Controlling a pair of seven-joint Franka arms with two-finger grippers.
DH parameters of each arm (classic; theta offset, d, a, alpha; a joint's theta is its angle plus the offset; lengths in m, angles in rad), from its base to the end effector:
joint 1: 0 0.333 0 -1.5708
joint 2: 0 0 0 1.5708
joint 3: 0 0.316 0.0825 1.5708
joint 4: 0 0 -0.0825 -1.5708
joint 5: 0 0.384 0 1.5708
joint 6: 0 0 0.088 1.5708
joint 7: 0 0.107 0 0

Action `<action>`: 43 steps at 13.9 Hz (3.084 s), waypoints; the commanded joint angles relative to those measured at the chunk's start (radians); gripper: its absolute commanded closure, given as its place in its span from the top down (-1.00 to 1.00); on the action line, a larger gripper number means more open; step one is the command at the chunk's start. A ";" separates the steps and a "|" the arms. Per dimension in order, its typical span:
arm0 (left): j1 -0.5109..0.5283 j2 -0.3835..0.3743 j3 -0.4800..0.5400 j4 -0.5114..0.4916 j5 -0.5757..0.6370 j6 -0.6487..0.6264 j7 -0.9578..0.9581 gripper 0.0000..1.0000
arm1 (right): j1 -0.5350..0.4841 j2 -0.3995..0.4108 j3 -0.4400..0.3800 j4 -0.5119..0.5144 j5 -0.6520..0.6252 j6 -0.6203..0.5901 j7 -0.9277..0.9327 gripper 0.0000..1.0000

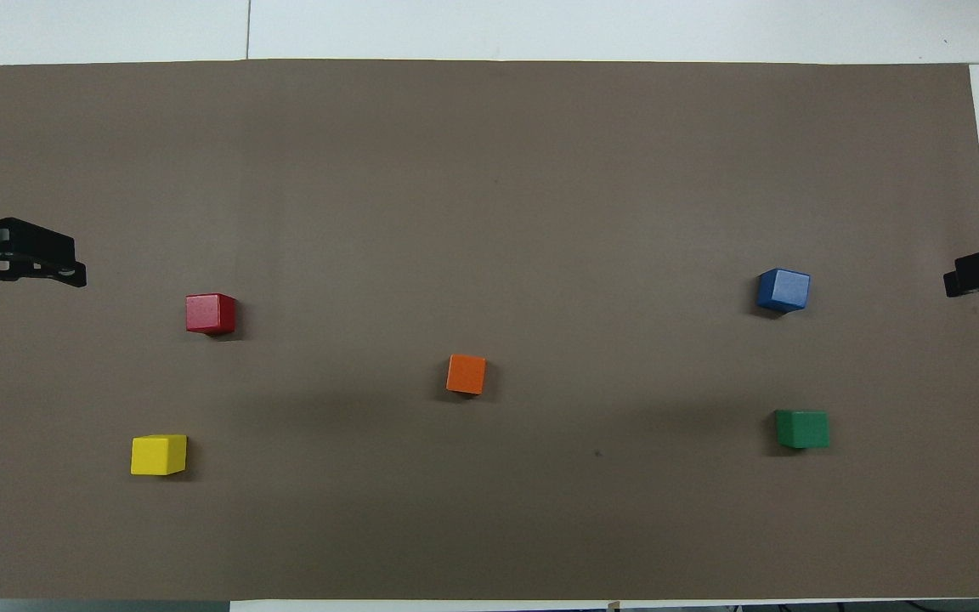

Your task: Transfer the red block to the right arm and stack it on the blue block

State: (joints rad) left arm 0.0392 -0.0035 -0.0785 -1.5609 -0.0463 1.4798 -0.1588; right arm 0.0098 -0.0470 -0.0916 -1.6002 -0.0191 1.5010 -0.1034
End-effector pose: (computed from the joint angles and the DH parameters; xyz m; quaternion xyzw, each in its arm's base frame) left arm 0.5431 -0.0267 0.6235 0.9973 0.0585 -0.0409 0.0190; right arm 0.5304 -0.0469 0.6302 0.9996 0.0105 -0.0268 0.0049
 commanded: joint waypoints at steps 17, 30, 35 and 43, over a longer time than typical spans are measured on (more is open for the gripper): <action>-0.012 -0.024 0.016 -0.429 0.054 0.446 0.009 1.00 | -0.091 -0.129 0.004 -0.411 0.549 0.194 -0.160 1.00; -0.047 0.063 0.014 -0.723 0.052 0.905 0.016 1.00 | -0.074 0.001 0.007 -0.650 1.352 0.098 -0.555 1.00; -0.045 0.105 0.014 -0.717 0.054 0.948 0.045 1.00 | 0.010 0.085 0.007 -0.695 1.622 -0.118 -0.611 1.00; -0.055 0.120 0.009 -0.638 0.040 0.820 -0.020 -1.00 | 0.140 0.259 0.010 -0.724 1.942 -0.398 -0.722 1.00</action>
State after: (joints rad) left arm -0.0046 0.1144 -0.0732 -2.2625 -0.0113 2.3876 -0.1338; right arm 0.1105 0.2187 -0.0815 -2.3100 1.8518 1.1134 -0.8068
